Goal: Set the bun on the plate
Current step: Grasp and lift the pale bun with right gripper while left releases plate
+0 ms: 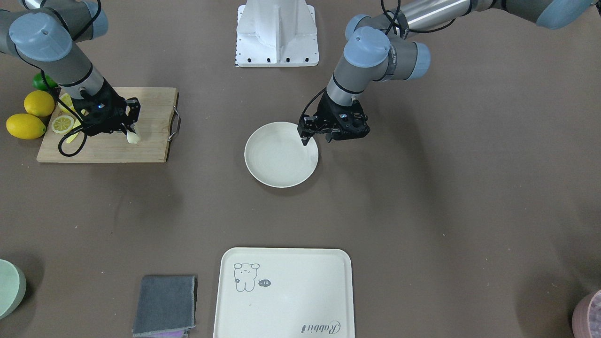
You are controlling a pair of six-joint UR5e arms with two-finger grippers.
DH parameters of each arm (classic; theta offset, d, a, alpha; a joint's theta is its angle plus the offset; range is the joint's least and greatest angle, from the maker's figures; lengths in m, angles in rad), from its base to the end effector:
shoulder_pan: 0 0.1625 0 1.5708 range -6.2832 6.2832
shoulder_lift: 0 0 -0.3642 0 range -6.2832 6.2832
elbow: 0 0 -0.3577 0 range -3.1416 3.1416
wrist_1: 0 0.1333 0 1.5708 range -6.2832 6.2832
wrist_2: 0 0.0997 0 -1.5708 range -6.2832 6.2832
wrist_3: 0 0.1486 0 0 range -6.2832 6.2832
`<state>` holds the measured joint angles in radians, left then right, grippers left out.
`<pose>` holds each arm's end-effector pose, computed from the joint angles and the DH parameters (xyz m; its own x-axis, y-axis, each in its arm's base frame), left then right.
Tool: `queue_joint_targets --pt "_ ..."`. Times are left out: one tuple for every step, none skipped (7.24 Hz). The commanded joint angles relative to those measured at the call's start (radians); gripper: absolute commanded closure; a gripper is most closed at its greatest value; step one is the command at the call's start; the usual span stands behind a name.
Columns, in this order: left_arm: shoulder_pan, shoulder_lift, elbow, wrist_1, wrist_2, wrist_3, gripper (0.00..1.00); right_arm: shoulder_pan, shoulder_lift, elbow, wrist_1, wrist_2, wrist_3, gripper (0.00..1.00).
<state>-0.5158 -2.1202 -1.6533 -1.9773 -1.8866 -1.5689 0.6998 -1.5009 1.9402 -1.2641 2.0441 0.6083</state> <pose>0.5234 -0.3970 0.2476 0.4420 -0.2485 -0.8619 0.2352 0.9593 -0.1560 -0.3496 -0.3800 0.4031 0.5973 -0.4519 0.6626 0.2687 0.8911 0.3656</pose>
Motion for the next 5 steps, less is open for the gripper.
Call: queue_joint_targets --pt "-0.021 0.02 -0.032 0.0 -0.009 0.007 0.24 -0.045 0.229 -0.003 -0.209 -0.033 0.069 0.82" --pt "-0.029 0.092 -0.095 -0.002 -0.028 0.023 0.24 -0.1 0.354 -0.029 -0.289 -0.076 0.149 0.81" --pt "-0.076 0.135 -0.123 0.0 -0.095 0.094 0.24 -0.14 0.469 -0.097 -0.306 -0.103 0.254 0.82" --pt "-0.119 0.201 -0.158 -0.005 -0.117 0.198 0.24 -0.154 0.557 -0.172 -0.307 -0.105 0.319 0.82" --pt "-0.122 0.315 -0.234 -0.006 -0.121 0.304 0.24 -0.18 0.652 -0.279 -0.299 -0.143 0.364 0.82"
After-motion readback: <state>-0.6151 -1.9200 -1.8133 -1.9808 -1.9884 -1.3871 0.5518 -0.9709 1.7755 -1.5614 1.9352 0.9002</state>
